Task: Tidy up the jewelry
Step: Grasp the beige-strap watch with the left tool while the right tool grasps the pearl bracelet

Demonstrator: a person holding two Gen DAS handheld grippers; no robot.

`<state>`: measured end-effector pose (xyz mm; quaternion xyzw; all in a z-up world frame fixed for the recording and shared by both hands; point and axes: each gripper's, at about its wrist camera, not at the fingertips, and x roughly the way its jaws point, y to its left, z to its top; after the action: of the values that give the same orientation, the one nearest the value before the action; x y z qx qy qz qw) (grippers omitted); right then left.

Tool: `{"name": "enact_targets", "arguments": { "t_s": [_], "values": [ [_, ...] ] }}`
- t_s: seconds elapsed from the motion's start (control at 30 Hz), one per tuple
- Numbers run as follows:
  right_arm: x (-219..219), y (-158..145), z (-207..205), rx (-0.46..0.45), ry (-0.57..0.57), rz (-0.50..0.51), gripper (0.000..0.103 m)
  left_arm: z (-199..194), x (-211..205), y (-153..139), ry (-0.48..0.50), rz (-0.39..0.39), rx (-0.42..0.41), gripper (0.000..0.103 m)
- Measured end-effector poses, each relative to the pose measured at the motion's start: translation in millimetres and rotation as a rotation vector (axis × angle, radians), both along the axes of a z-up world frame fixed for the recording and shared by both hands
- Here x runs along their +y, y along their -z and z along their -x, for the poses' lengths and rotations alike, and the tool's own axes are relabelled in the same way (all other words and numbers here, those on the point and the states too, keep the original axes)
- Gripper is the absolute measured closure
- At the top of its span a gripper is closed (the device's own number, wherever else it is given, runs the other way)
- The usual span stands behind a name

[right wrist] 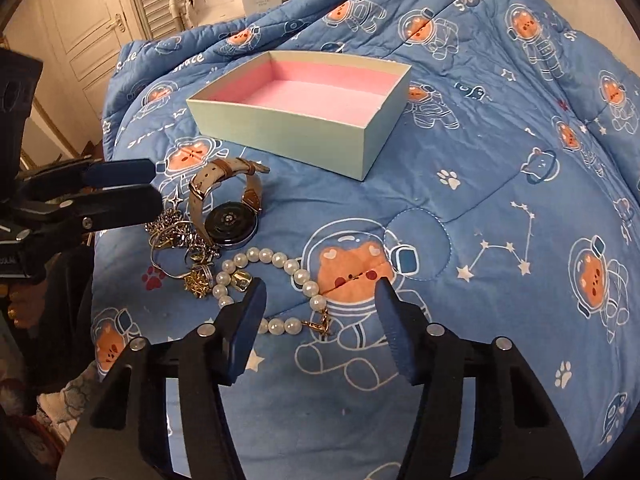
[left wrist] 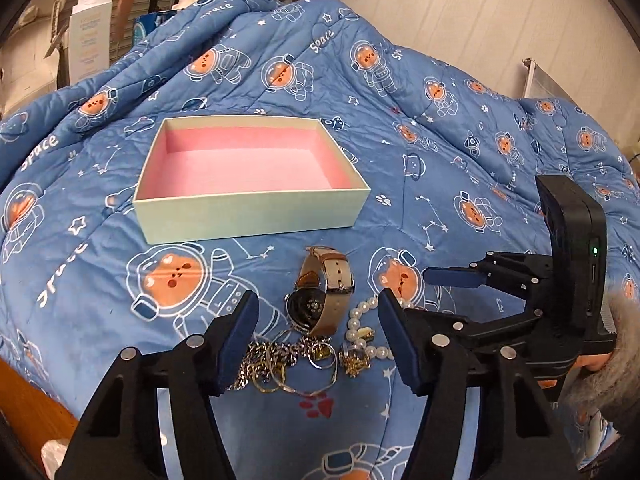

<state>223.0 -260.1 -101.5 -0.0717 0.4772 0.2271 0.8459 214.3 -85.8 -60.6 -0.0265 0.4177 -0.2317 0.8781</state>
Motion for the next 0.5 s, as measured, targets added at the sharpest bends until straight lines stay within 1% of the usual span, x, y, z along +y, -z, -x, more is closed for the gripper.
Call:
{"name": "enact_targets", "arguments": {
  "t_s": [0.07,0.1,0.13,0.17,0.2,0.23,0.27,0.3,0.37,0.4,0.5],
  "values": [
    [3,6,-5,0.016,-0.032,0.007,0.059,-11,-9,7,0.024,-0.011,0.025,0.055],
    [5,8,-7,0.028,-0.046,0.002,0.061,-15,-12,11,0.033,-0.013,0.04,0.056],
    [5,11,-8,0.037,-0.057,-0.001,0.063,-18,-15,15,0.039,-0.016,0.051,0.061],
    [5,13,-10,0.041,-0.064,0.001,0.066,-20,-17,18,0.041,-0.02,0.057,0.071],
    [5,15,-10,0.04,-0.071,0.001,0.071,-22,-19,21,0.037,-0.026,0.059,0.076],
    [5,16,-11,0.039,-0.079,0.003,0.074,-24,-19,23,0.03,-0.024,0.062,0.085],
    [5,16,-11,0.036,-0.088,0.003,0.079,-25,-19,24,0.025,-0.016,0.065,0.088],
    [5,16,-10,0.033,-0.098,-0.002,0.085,-25,-19,24,0.023,-0.005,0.064,0.089],
    [4,16,-9,0.034,-0.11,-0.004,0.089,-24,-19,24,0.022,0.004,0.062,0.089],
    [4,16,-7,0.035,-0.117,-0.005,0.093,-23,-18,23,0.023,0.009,0.06,0.089],
    [2,16,-5,0.029,-0.123,-0.003,0.093,-20,-14,21,0.023,0.027,0.056,0.089]
  ]
}}
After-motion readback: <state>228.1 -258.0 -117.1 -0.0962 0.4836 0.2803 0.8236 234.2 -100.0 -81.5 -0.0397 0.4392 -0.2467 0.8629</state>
